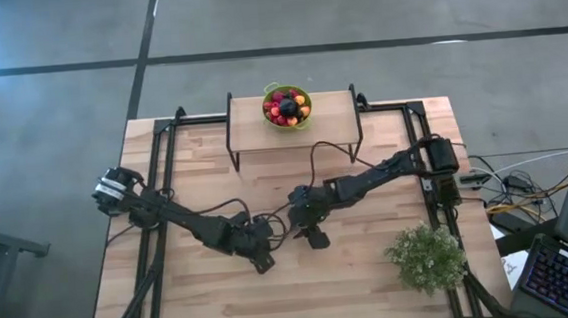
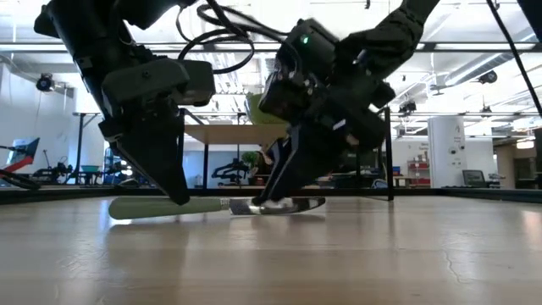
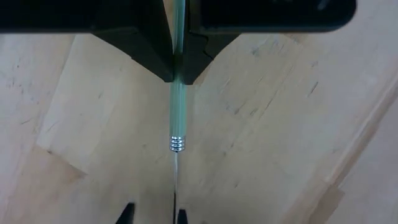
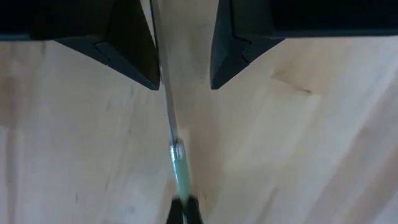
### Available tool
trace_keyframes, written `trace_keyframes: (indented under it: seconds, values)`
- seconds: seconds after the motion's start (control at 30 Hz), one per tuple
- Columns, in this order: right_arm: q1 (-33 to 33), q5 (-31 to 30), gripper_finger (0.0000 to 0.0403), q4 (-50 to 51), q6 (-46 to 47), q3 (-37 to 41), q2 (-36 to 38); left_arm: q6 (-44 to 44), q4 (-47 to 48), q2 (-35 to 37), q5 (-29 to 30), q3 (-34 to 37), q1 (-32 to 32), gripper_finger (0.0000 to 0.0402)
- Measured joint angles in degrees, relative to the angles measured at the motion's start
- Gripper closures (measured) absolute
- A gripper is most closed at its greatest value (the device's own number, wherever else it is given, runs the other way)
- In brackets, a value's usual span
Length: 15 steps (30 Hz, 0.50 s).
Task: Pick & Place Fruit
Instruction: Put the green knife on the shelf to the left of the green colander
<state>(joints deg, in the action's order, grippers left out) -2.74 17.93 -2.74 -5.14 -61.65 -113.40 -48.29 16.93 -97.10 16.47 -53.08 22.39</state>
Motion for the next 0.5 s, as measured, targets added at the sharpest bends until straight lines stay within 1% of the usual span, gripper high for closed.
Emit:
trace_keyframes:
  seconds: [0.2, 0.3, 0.4, 0.5]
  values:
    - [0.0, -0.4, 0.0284, -0.1, -0.7, -1.8, -3.2, 0.2, -0.3, 0.0, -0.1, 0.0, 0.0, 0.0372]
    - [0.1, -0.4, 0.0296, 0.3, -0.9, -2.2, -3.3, 0.2, -0.3, 0.0, -0.1, 0.0, 0.0, 0.0372]
    - [0.1, -0.7, 0.0318, 0.4, -0.8, -2.2, -3.2, 0.2, -0.3, 0.0, -0.2, 0.0, 0.0, 0.0372]
    - [0.1, -1.6, 0.0352, 0.5, 0.4, -2.0, -3.0, 0.2, -0.3, 0.0, -0.3, 0.0, 0.0, 0.0372]
